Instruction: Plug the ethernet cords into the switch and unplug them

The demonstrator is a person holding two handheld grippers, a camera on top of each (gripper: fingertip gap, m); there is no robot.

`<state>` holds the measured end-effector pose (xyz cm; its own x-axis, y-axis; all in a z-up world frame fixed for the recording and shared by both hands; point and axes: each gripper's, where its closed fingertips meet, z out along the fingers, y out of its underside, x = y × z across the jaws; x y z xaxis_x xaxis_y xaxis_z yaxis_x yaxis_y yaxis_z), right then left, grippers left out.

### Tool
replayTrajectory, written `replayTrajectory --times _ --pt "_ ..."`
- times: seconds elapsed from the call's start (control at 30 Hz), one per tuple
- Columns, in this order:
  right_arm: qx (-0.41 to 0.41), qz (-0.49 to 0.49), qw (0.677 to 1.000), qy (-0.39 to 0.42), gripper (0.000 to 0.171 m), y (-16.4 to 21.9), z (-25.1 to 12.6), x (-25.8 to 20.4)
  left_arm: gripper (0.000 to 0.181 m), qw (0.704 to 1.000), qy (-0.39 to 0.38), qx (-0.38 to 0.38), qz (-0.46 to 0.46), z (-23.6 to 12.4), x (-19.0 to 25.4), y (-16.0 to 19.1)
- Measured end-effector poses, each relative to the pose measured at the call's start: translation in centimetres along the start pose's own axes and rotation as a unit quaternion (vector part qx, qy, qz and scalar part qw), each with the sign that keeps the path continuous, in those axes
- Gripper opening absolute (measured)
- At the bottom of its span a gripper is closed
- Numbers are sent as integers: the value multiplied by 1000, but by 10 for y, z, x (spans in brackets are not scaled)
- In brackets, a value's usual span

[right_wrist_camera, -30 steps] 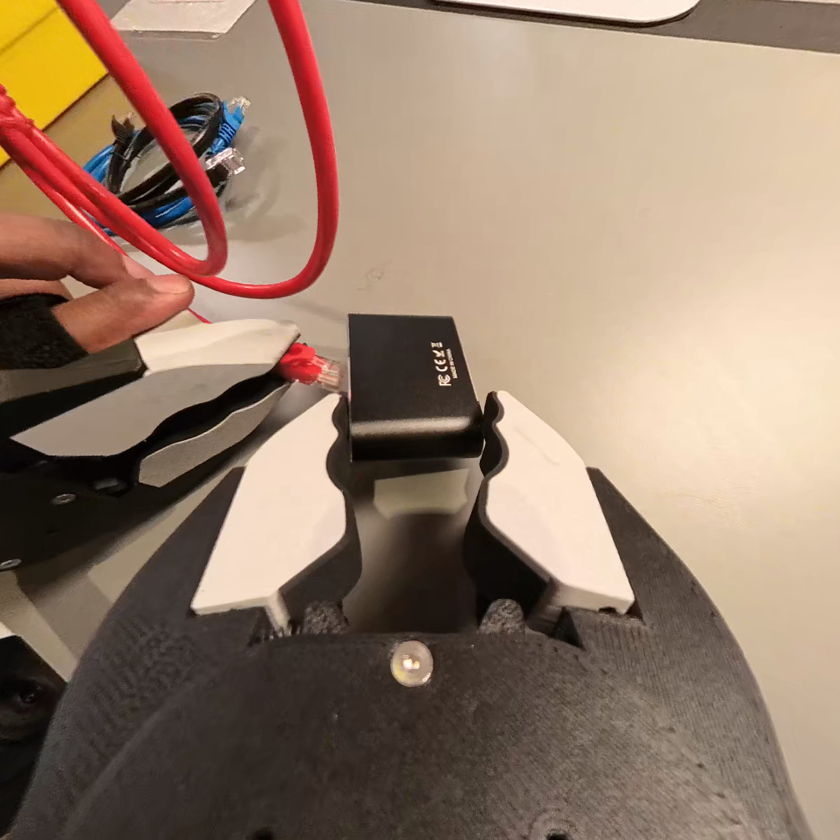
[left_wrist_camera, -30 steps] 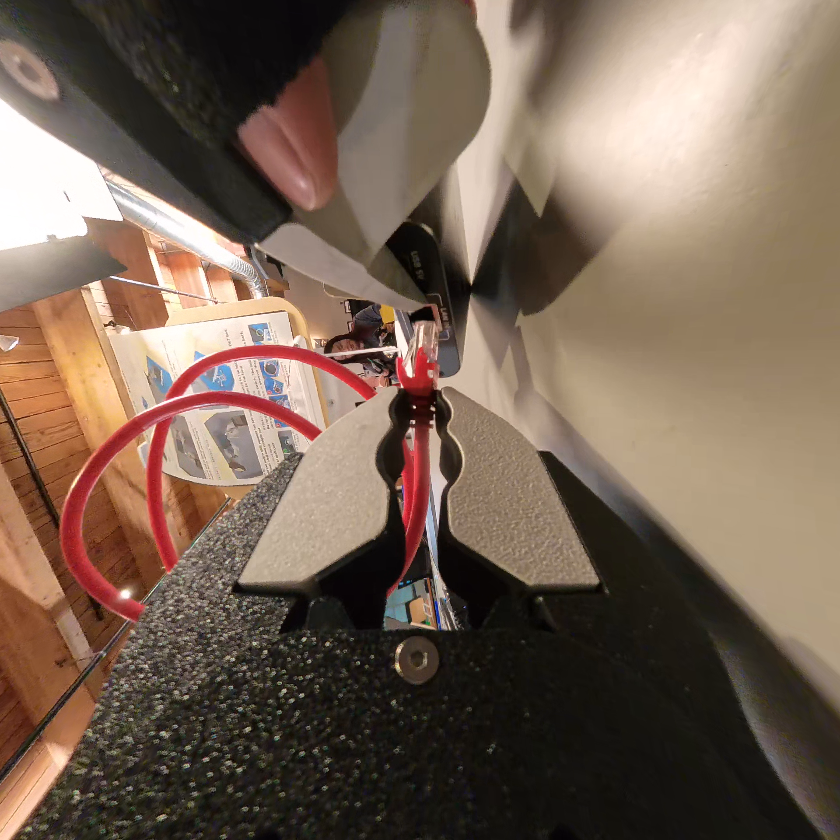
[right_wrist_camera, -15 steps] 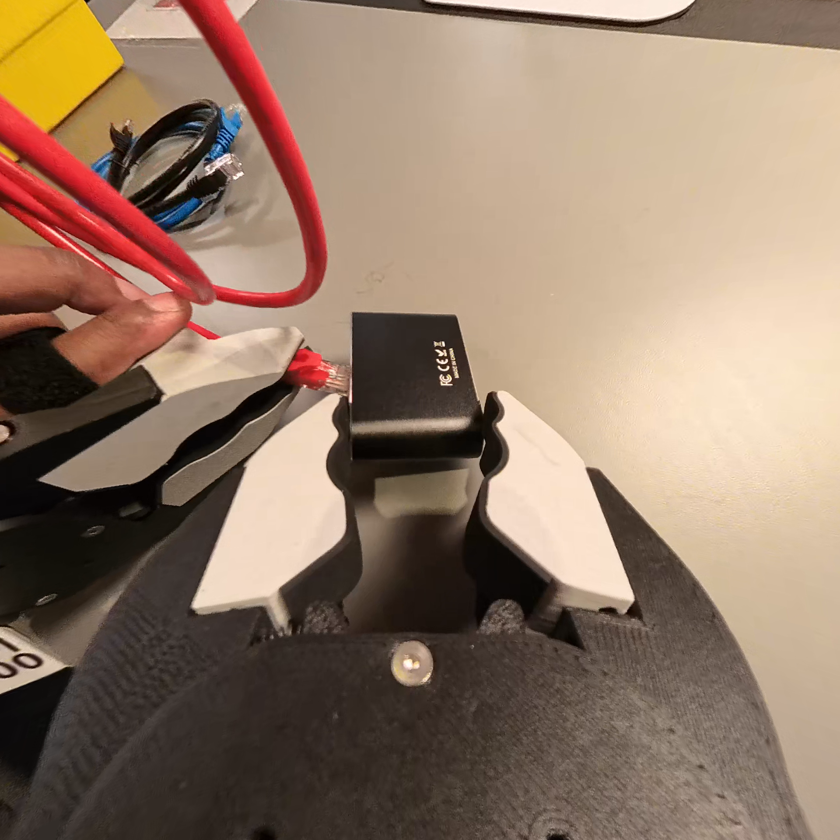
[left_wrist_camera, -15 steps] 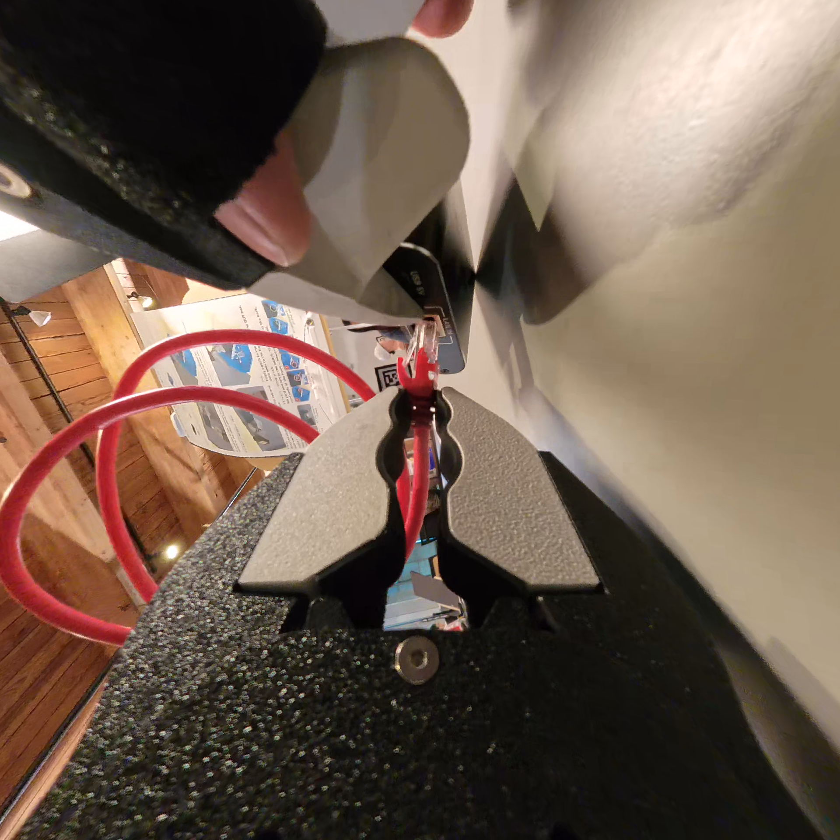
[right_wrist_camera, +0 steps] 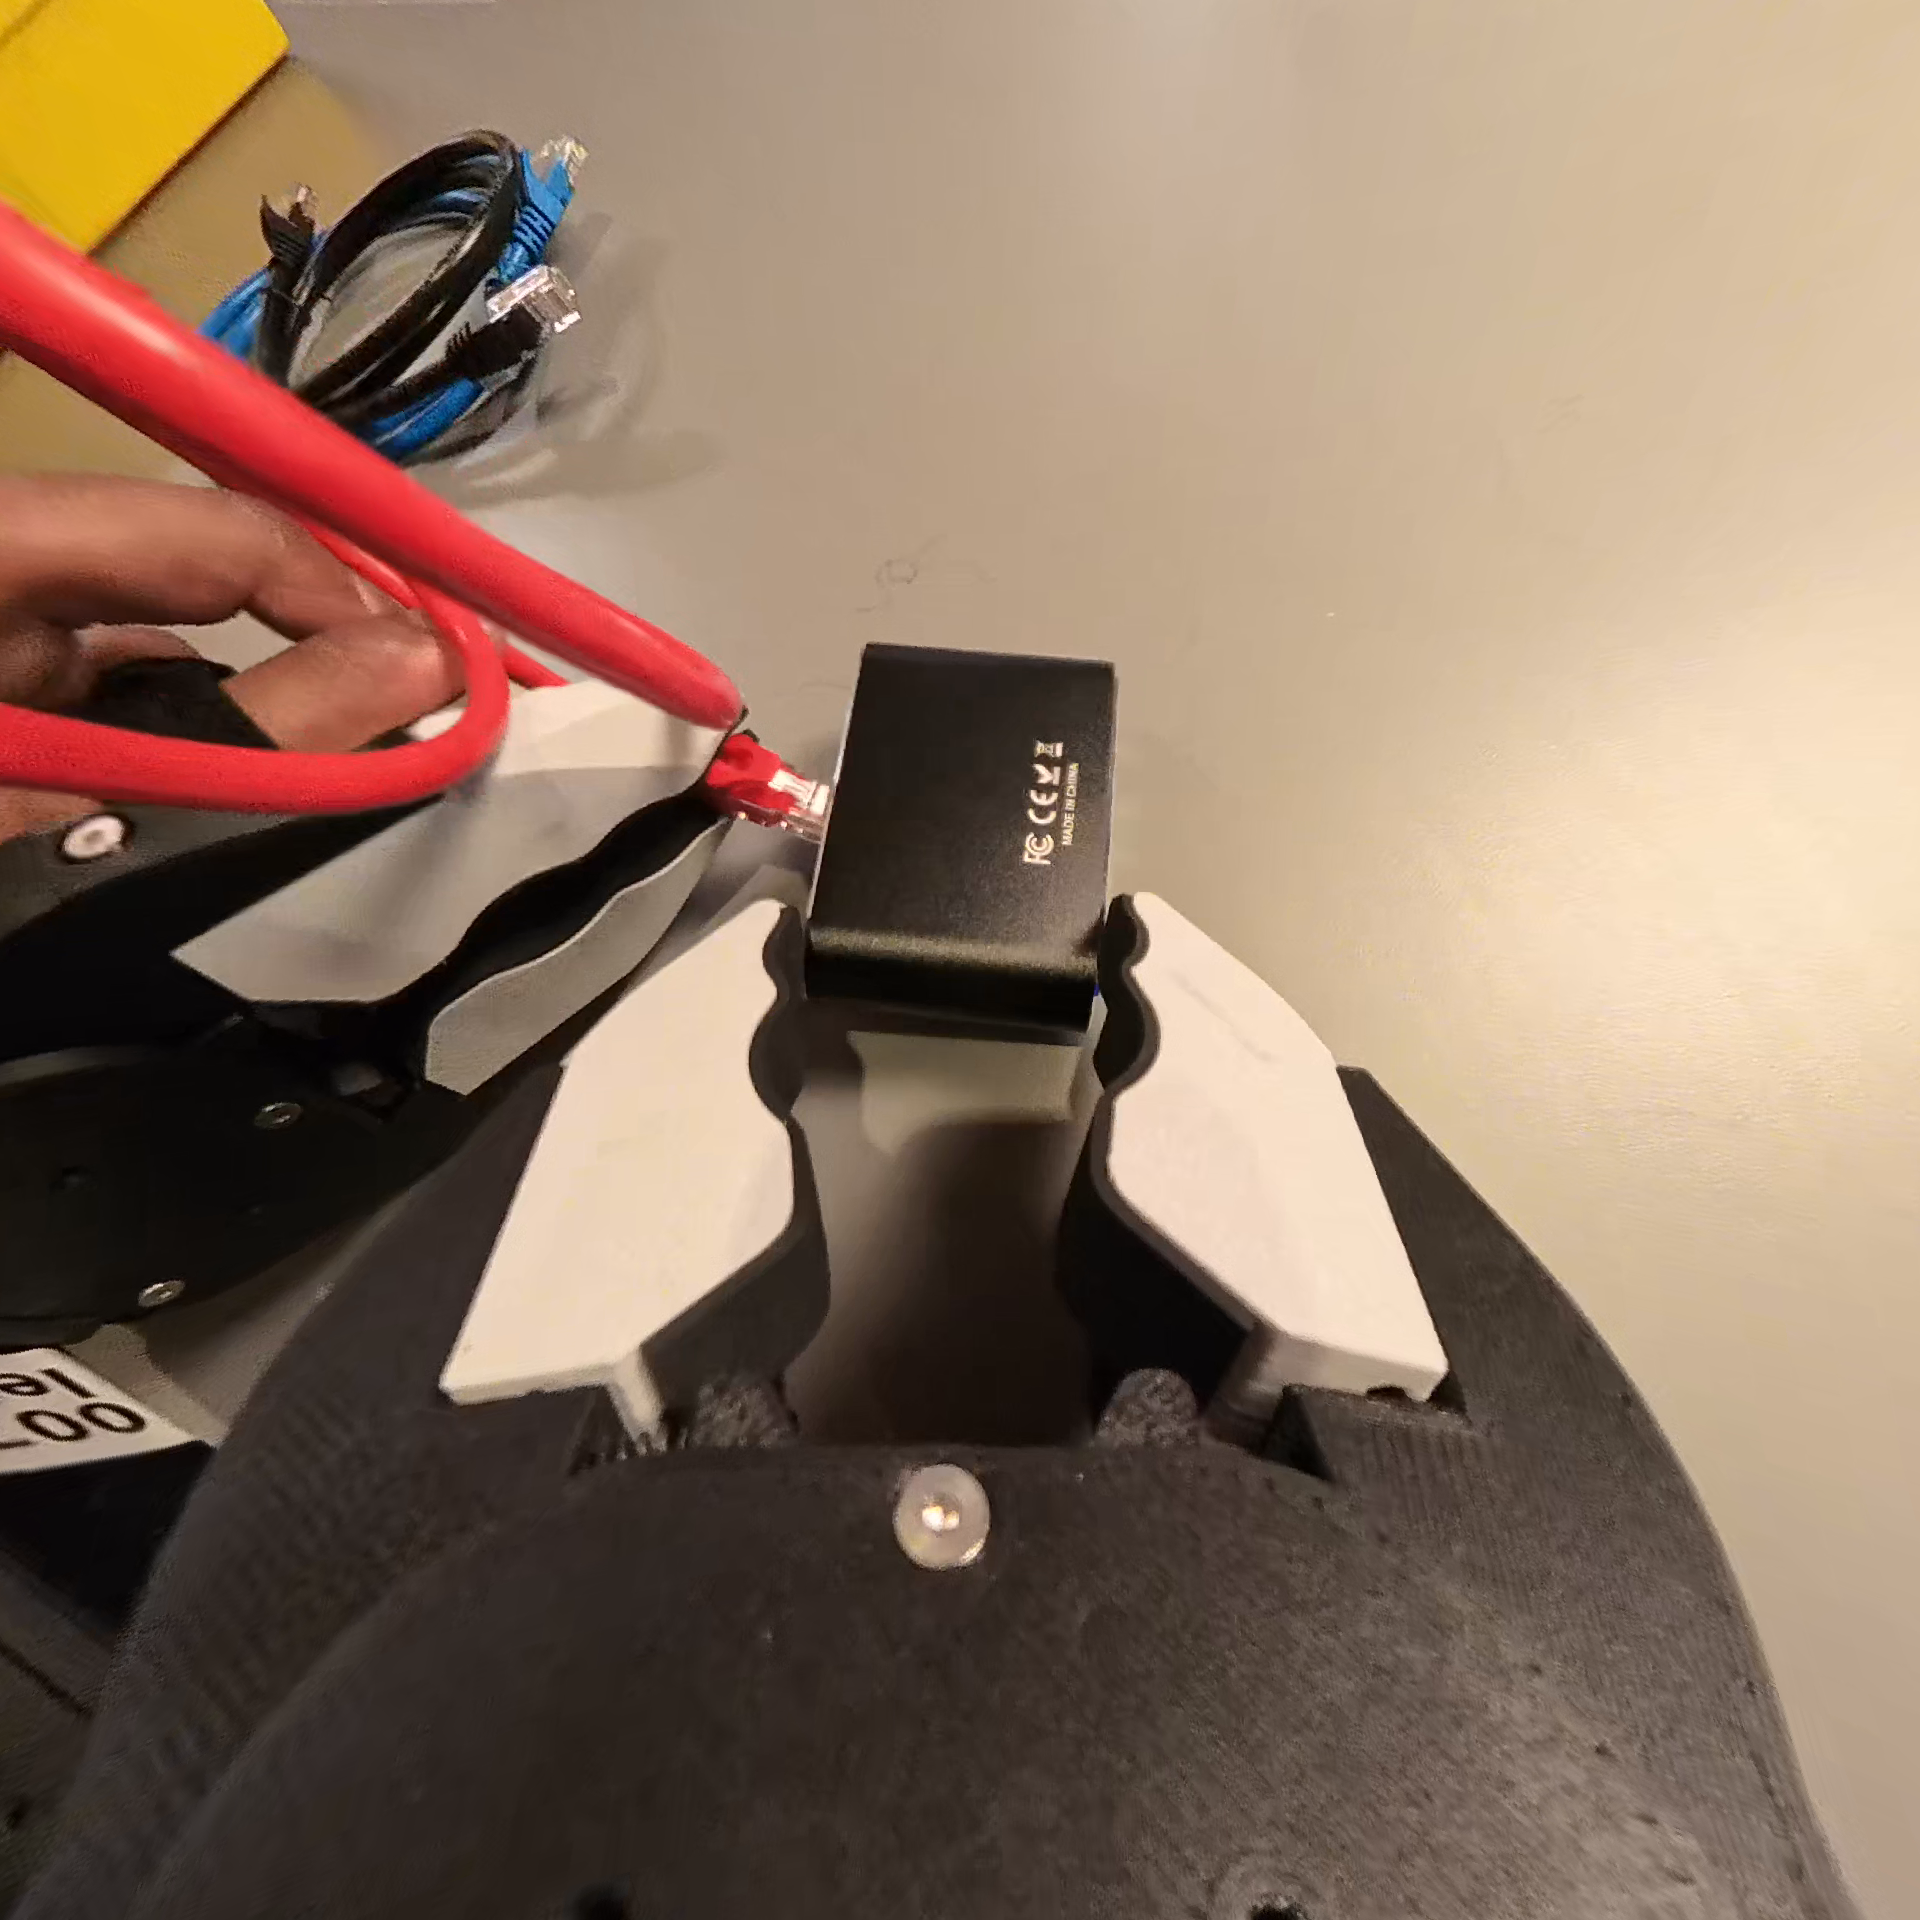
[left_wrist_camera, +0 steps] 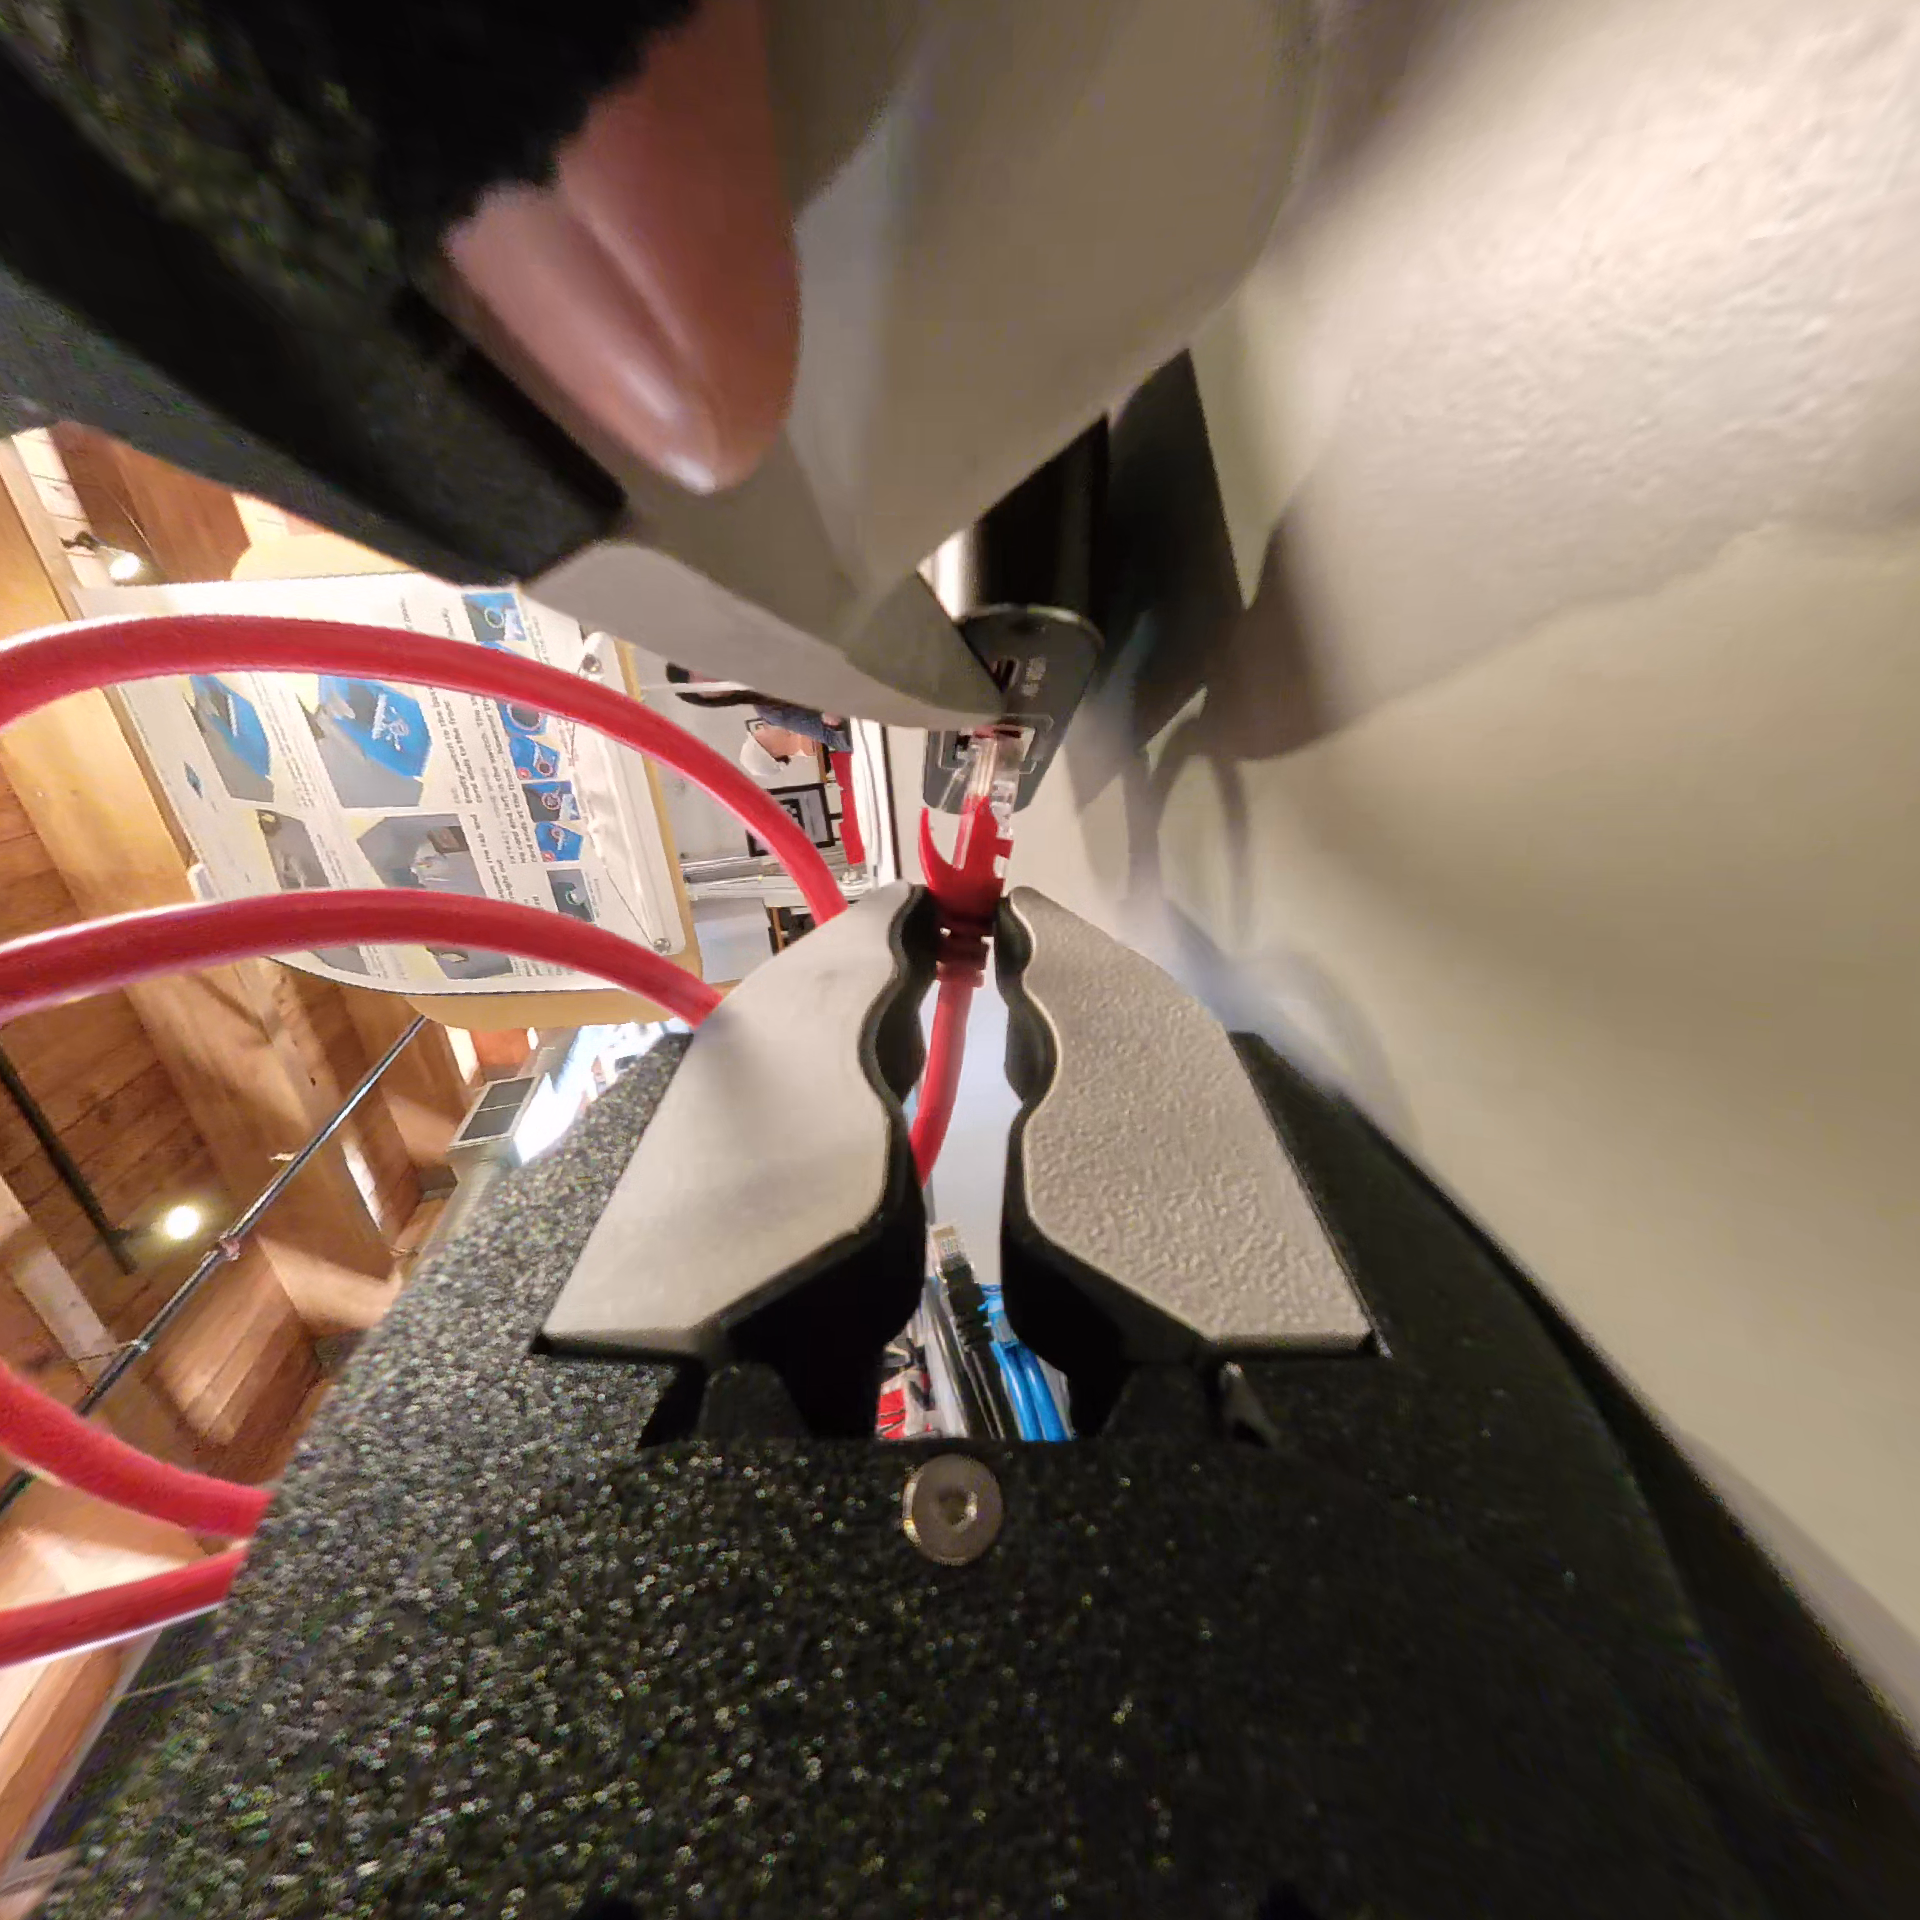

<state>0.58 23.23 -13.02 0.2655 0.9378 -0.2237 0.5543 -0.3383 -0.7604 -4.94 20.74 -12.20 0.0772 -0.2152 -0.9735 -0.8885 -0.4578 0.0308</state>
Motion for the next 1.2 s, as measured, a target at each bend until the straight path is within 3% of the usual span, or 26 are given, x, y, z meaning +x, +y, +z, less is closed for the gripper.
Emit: replayTrajectory --times 0.3,0.83,1.2 --pt "0 -9 1000 -24 55 0 -2 -5 10 999 20 5 -36 4 2 3" --pt "86 -88 991 -53 52 -25 -20 -20 10 994 3 34 -99 -1 -16 6" --pt "102 -125 984 -70 56 -26 -26 -31 10 990 3 66 -126 -4 -21 8"
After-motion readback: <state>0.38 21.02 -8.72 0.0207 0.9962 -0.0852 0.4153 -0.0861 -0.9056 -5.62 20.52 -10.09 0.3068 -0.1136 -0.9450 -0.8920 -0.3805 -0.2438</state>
